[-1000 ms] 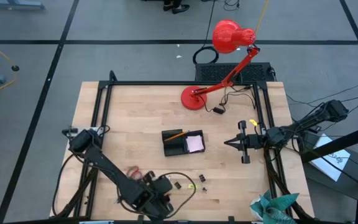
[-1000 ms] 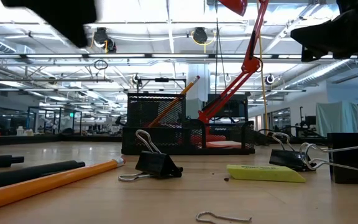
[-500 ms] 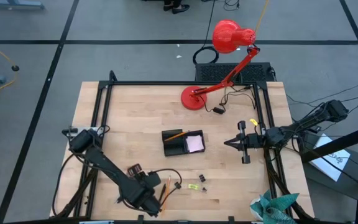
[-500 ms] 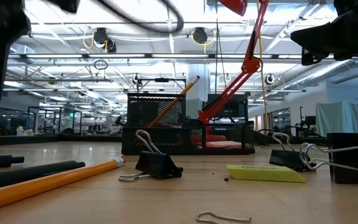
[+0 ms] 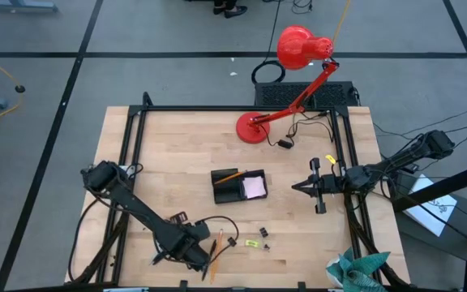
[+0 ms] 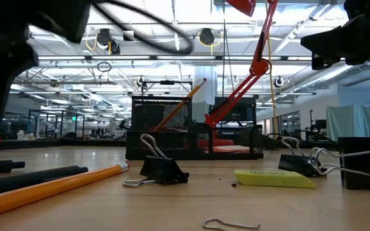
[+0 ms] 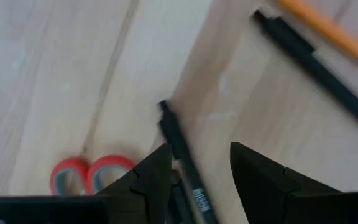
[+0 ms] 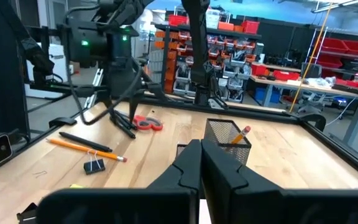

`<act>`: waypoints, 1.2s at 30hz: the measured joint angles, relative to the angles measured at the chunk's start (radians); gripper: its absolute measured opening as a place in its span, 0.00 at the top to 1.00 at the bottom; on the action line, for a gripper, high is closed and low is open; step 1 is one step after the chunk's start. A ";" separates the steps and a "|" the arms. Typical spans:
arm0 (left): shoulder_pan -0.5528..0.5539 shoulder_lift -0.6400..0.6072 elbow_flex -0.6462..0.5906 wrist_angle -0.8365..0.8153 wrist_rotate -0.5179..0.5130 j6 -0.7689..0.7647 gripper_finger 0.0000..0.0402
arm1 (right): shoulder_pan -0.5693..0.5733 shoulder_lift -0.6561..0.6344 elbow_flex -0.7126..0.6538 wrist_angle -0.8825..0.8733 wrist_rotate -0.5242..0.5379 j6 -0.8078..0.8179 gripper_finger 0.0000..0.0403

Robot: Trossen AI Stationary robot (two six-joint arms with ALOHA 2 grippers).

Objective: Pick and place office supplies into organizer

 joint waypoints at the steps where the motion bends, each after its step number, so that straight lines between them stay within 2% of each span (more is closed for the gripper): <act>1: 0.000 -0.006 -0.019 0.004 0.000 -0.002 0.58 | 0.000 0.000 0.000 0.000 0.000 0.000 0.99; 5: -0.001 -0.038 -0.093 0.064 0.001 -0.046 0.58 | 0.000 0.000 0.000 -0.007 0.000 0.000 0.99; 11: -0.001 -0.083 -0.221 0.271 0.003 -0.049 0.58 | 0.000 0.000 0.000 -0.006 0.000 0.000 0.99; 18: -0.001 -0.092 -0.294 0.325 -0.003 -0.072 0.58 | 0.000 0.001 0.000 -0.013 0.000 0.000 0.99; 27: -0.001 -0.089 -0.300 0.342 -0.010 -0.036 0.58 | 0.000 0.001 0.000 -0.013 0.000 0.000 0.99; 30: -0.001 -0.088 -0.301 0.346 -0.010 -0.036 0.62 | 0.000 0.001 0.000 -0.013 0.000 0.001 0.99; 36: 0.000 -0.088 -0.303 0.345 -0.013 -0.054 0.82 | 0.000 0.001 0.000 -0.013 0.000 0.001 0.99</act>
